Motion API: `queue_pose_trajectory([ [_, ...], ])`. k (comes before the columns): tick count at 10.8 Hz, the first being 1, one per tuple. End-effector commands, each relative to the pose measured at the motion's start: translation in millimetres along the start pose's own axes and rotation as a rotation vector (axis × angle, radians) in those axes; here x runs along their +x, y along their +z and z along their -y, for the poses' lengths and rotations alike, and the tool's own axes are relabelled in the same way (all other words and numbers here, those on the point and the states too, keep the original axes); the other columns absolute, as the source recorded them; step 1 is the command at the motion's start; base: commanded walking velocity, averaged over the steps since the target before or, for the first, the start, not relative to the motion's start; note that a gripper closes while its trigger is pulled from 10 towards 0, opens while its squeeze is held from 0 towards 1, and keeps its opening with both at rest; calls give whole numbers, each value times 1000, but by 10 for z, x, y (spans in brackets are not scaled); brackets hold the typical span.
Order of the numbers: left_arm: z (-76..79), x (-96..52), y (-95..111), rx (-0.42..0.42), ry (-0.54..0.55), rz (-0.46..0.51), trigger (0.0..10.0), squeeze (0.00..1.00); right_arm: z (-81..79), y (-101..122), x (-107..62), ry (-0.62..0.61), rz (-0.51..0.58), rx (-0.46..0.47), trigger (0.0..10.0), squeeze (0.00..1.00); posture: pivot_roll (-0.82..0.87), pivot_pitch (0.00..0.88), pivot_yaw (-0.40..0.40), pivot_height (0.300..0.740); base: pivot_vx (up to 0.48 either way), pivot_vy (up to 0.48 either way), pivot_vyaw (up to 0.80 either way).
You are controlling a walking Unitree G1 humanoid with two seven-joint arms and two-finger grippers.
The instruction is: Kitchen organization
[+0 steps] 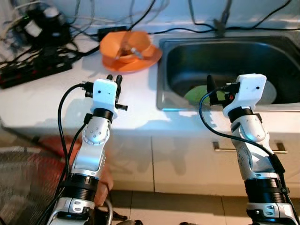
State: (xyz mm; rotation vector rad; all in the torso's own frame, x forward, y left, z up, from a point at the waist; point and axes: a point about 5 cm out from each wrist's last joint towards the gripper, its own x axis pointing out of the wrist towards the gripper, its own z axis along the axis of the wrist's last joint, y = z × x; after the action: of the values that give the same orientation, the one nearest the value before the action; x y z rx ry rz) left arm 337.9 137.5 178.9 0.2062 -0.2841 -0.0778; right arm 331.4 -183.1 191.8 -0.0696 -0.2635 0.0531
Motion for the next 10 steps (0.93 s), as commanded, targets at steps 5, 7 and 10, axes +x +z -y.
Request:
queue_pose_trajectory([
  [5, -26, 3, -13, 12, 13, -9, 10000, 0, -27, 13, 10, 6, 6, -3, 10000, 0, 5, 103, 88, 740, 332, 0, 0],
  [7, -23, 6, -11, 11, 13, -7, 10000, 0, -30, 13, 12, 6, 7, -1, 10000, 0, 6, 101, 88, 740, 334, 0, 0],
  [10, -23, 5, -6, 14, 12, -5, 10000, 0, -31, 12, 11, 5, 7, -1, 10000, 0, 6, 101, 88, 740, 335, 0, 0],
])
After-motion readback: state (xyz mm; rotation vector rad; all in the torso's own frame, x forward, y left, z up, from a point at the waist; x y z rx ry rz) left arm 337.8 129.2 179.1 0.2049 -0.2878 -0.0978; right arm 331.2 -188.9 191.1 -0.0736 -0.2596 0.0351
